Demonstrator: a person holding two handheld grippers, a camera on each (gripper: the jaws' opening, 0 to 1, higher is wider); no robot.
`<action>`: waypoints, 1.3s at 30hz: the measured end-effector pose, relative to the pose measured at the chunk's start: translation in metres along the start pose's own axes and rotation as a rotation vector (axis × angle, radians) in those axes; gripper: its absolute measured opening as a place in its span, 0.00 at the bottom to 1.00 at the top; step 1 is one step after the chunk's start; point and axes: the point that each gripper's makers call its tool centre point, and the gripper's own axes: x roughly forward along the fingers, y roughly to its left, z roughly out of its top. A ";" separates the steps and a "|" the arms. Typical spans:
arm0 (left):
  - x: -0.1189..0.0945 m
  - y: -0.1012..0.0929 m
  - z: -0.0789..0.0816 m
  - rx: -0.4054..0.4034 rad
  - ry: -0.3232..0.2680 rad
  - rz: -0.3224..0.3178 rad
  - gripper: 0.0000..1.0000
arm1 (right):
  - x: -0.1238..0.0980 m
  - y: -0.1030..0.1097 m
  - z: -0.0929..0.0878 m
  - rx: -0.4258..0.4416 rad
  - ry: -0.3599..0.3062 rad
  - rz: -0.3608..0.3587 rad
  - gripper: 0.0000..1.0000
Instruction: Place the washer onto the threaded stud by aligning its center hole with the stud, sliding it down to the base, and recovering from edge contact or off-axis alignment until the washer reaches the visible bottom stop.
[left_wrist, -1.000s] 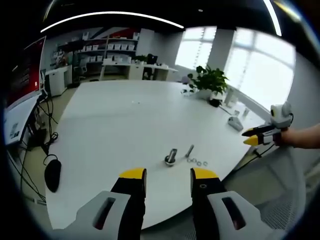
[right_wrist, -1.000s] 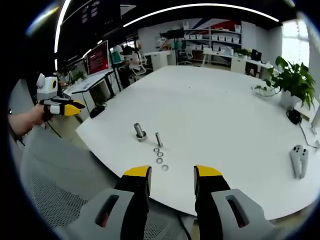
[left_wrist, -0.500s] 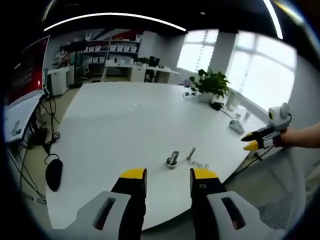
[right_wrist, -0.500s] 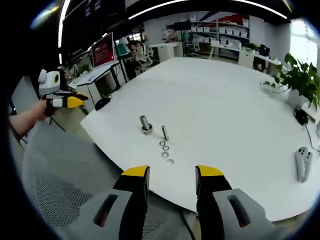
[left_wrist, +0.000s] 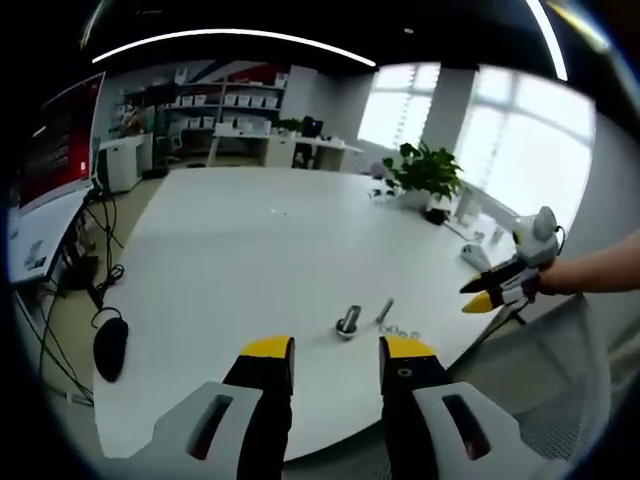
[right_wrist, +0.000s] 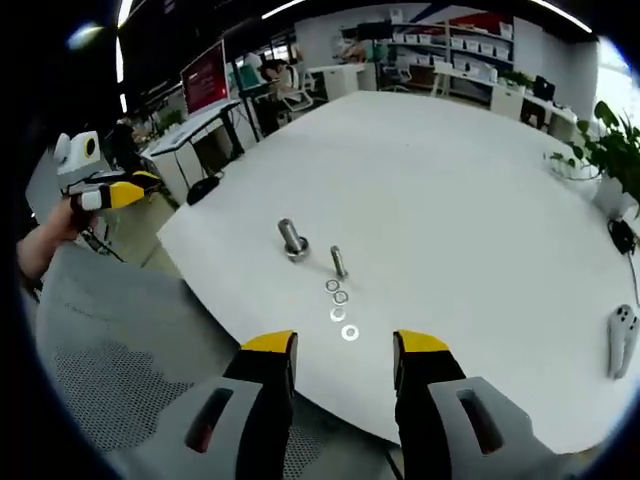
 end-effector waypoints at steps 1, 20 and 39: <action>0.000 -0.001 0.000 0.001 0.002 -0.001 0.32 | 0.003 0.002 -0.001 -0.011 0.012 0.007 0.41; 0.003 -0.005 -0.005 0.014 0.031 -0.001 0.33 | 0.045 -0.016 -0.034 0.014 0.142 0.000 0.45; 0.002 -0.006 -0.003 0.012 0.016 -0.006 0.34 | 0.067 -0.014 -0.042 -0.052 0.212 -0.005 0.36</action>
